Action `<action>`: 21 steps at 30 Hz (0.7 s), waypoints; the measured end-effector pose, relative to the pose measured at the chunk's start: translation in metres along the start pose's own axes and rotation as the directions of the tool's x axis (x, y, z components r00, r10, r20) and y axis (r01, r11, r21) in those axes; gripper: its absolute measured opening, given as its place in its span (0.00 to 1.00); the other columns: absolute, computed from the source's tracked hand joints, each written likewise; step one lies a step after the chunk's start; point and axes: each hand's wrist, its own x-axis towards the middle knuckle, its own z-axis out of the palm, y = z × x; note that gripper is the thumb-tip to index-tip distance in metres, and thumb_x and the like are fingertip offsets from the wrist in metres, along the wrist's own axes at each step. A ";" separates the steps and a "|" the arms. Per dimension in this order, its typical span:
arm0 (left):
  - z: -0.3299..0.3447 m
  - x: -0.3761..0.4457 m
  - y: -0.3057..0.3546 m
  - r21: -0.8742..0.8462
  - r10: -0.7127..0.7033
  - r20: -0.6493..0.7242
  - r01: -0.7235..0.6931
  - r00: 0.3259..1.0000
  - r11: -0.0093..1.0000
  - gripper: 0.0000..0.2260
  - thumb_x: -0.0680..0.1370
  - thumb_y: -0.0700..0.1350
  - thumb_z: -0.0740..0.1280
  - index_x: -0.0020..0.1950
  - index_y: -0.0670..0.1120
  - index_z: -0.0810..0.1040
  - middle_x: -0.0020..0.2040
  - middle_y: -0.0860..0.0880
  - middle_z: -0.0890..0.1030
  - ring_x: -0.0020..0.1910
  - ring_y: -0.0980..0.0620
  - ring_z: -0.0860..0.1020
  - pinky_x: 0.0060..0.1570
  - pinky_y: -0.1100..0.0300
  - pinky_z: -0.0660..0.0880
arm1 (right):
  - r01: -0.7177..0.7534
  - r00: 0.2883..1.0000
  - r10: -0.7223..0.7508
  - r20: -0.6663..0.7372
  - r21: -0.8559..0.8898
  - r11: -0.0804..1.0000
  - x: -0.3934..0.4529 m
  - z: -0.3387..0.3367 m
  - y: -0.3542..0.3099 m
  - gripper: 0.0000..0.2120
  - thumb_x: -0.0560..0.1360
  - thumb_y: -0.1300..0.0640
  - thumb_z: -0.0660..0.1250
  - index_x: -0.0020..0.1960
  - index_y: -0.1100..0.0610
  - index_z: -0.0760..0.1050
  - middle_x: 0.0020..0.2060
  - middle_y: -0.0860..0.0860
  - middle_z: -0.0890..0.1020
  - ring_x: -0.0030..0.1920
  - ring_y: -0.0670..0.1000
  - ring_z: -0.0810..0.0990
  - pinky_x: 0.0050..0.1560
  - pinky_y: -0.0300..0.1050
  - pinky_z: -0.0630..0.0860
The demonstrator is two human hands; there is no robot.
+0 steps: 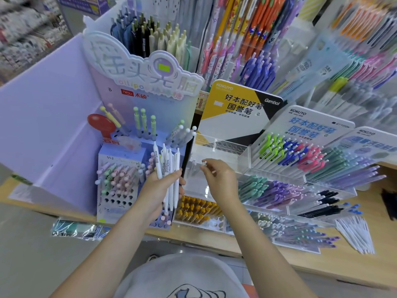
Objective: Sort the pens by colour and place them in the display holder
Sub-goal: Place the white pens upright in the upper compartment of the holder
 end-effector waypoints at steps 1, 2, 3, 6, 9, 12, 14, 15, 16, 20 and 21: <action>0.000 0.000 0.000 -0.001 0.000 0.000 0.000 1.000 1.000 0.05 0.80 0.41 0.68 0.52 0.41 0.80 0.35 0.45 0.83 0.30 0.49 0.79 0.32 0.57 0.80 | 0.006 1.000 -0.005 0.020 -0.027 1.000 0.002 0.002 -0.001 0.10 0.78 0.56 0.69 0.56 0.60 0.81 0.45 0.54 0.83 0.43 0.48 0.77 0.47 0.46 0.77; 0.000 0.000 -0.001 0.004 0.002 -0.001 -0.002 1.000 1.000 0.05 0.80 0.41 0.68 0.52 0.41 0.80 0.35 0.46 0.83 0.30 0.49 0.80 0.31 0.57 0.80 | 0.000 0.999 0.002 0.036 -0.041 0.999 0.004 0.003 -0.002 0.11 0.78 0.56 0.68 0.57 0.60 0.81 0.46 0.54 0.83 0.44 0.50 0.78 0.47 0.46 0.77; 0.000 0.001 -0.001 0.011 0.004 -0.001 -0.004 1.000 1.000 0.05 0.80 0.41 0.67 0.52 0.41 0.80 0.35 0.46 0.84 0.30 0.50 0.80 0.31 0.57 0.80 | -0.005 0.999 0.008 0.046 -0.053 0.999 0.007 0.004 -0.003 0.11 0.79 0.55 0.68 0.57 0.60 0.81 0.47 0.55 0.83 0.45 0.52 0.79 0.47 0.44 0.76; -0.001 0.001 -0.003 0.022 0.013 0.031 -0.013 0.999 1.000 0.06 0.81 0.40 0.66 0.56 0.42 0.79 0.37 0.46 0.84 0.33 0.49 0.81 0.34 0.56 0.80 | -0.008 0.998 0.013 0.055 -0.086 0.996 0.011 0.005 -0.007 0.13 0.80 0.54 0.66 0.59 0.59 0.80 0.50 0.54 0.84 0.47 0.53 0.81 0.46 0.41 0.73; -0.002 0.003 -0.005 0.072 0.036 0.049 -0.040 0.998 0.997 0.06 0.81 0.40 0.66 0.57 0.41 0.79 0.40 0.45 0.84 0.36 0.47 0.81 0.39 0.54 0.79 | -0.034 0.995 0.044 0.086 -0.121 0.992 0.012 0.006 -0.006 0.12 0.80 0.52 0.65 0.59 0.57 0.80 0.50 0.53 0.84 0.47 0.53 0.81 0.43 0.43 0.75; -0.002 0.004 -0.007 0.086 0.049 0.065 -0.055 0.997 0.995 0.04 0.80 0.41 0.67 0.53 0.42 0.79 0.40 0.44 0.84 0.37 0.45 0.81 0.39 0.53 0.79 | -0.070 0.986 0.092 0.141 -0.157 0.985 0.012 0.004 -0.005 0.14 0.80 0.49 0.65 0.58 0.57 0.80 0.49 0.53 0.84 0.47 0.53 0.81 0.43 0.45 0.77; -0.002 0.004 -0.007 0.076 0.053 0.081 -0.059 0.995 0.995 0.04 0.80 0.41 0.68 0.53 0.42 0.79 0.40 0.44 0.84 0.36 0.45 0.81 0.37 0.54 0.78 | -0.102 0.979 0.127 0.159 -0.160 0.982 0.012 -0.002 -0.008 0.15 0.79 0.48 0.66 0.59 0.56 0.80 0.49 0.52 0.84 0.47 0.51 0.81 0.45 0.46 0.78; -0.001 0.004 -0.007 0.075 0.057 0.091 -0.064 0.994 0.995 0.05 0.79 0.41 0.68 0.53 0.42 0.79 0.40 0.44 0.84 0.36 0.45 0.81 0.36 0.54 0.78 | -0.113 0.979 0.134 0.153 -0.141 0.984 0.011 -0.007 -0.008 0.14 0.79 0.49 0.66 0.59 0.56 0.80 0.48 0.51 0.84 0.46 0.51 0.81 0.45 0.46 0.78; -0.001 0.003 -0.006 0.079 0.062 0.105 -0.070 0.992 0.994 0.05 0.79 0.41 0.68 0.53 0.42 0.79 0.39 0.44 0.83 0.35 0.46 0.81 0.36 0.55 0.78 | -0.131 0.980 0.143 0.135 -0.095 0.987 0.009 -0.012 -0.009 0.12 0.79 0.50 0.66 0.58 0.56 0.81 0.46 0.51 0.84 0.44 0.50 0.80 0.45 0.46 0.78; 0.003 0.000 -0.003 0.124 0.069 0.196 -0.094 0.978 0.988 0.04 0.78 0.41 0.69 0.52 0.42 0.80 0.40 0.44 0.83 0.34 0.48 0.80 0.36 0.55 0.78 | -0.344 0.929 0.267 0.254 0.336 0.877 -0.001 -0.035 -0.028 0.11 0.80 0.50 0.65 0.49 0.54 0.83 0.36 0.52 0.83 0.32 0.49 0.78 0.36 0.45 0.75; 0.005 -0.001 -0.003 0.137 0.064 0.222 -0.096 0.973 0.986 0.05 0.78 0.41 0.69 0.53 0.43 0.80 0.40 0.44 0.83 0.33 0.49 0.80 0.36 0.56 0.78 | -0.400 0.903 0.282 0.325 0.389 0.830 -0.003 -0.040 -0.033 0.11 0.79 0.49 0.66 0.46 0.53 0.83 0.34 0.53 0.82 0.30 0.49 0.76 0.35 0.44 0.73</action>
